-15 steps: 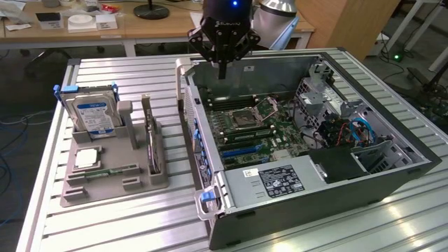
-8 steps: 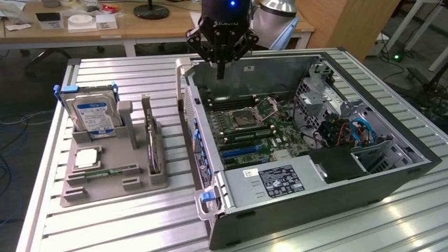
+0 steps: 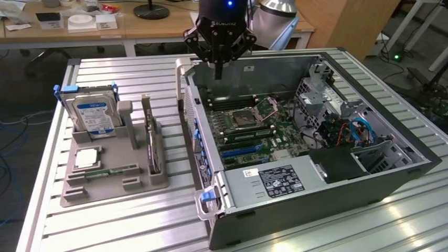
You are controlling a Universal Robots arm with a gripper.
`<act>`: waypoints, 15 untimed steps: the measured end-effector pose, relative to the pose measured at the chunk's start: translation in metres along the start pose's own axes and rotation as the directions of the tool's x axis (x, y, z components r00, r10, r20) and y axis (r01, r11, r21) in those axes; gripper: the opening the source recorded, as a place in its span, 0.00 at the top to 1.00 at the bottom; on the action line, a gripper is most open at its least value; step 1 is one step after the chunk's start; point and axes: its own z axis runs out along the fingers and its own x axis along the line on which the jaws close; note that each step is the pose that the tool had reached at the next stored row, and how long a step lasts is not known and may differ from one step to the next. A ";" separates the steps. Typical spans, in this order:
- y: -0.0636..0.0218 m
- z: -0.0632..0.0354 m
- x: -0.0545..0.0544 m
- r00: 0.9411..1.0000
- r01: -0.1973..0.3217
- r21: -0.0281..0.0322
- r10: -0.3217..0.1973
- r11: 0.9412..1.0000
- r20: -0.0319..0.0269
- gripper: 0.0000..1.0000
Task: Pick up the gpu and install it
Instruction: 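Reach for the gpu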
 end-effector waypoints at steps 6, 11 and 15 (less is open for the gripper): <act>-0.0002 0.0000 0.003 1.000 0.000 0.000 0.000 1.000 0.000 0.90; -0.0005 -0.0001 0.006 1.000 0.000 0.000 0.000 1.000 0.000 0.90; -0.0006 -0.0001 0.007 1.000 0.000 0.000 0.000 1.000 0.000 0.90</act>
